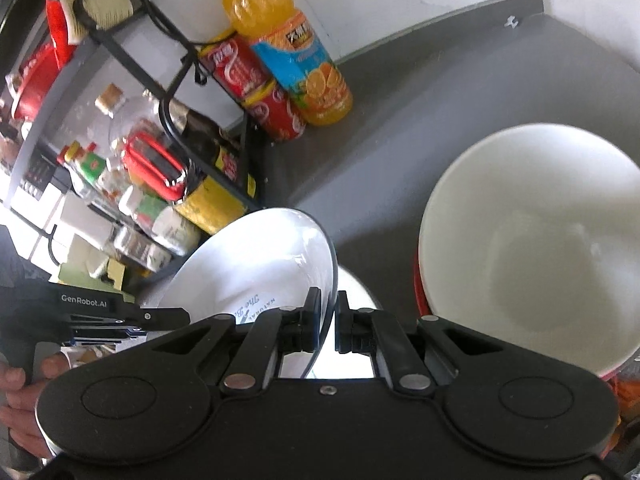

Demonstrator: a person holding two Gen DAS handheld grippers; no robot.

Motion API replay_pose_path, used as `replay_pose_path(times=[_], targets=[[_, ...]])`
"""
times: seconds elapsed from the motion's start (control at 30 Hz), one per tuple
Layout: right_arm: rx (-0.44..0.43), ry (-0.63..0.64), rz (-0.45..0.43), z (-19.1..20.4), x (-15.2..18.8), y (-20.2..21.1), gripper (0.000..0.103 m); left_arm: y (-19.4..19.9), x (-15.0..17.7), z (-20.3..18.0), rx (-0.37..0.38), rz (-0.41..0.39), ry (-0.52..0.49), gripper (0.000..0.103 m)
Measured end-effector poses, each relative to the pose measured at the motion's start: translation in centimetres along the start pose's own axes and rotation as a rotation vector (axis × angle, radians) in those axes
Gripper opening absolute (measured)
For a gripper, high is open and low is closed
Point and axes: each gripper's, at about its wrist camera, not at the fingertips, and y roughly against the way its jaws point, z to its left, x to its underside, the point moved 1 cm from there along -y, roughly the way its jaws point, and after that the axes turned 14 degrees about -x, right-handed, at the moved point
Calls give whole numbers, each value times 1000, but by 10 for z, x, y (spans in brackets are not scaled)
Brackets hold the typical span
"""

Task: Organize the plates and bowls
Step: 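Carry the 'Bakery' plate with both grippers over the plate stack, then lower the 'Bakery' plate onto the plate stack and open both grippers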

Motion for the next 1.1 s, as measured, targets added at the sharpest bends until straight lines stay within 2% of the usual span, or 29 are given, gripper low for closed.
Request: replay_pose_path(times=[0.67, 1.1], targets=[[56, 18, 138, -2, 28, -24, 8, -37, 25, 19, -49, 84, 23, 10], [121, 56, 176, 1, 31, -36, 10, -48, 27, 15, -85, 99, -5, 11]])
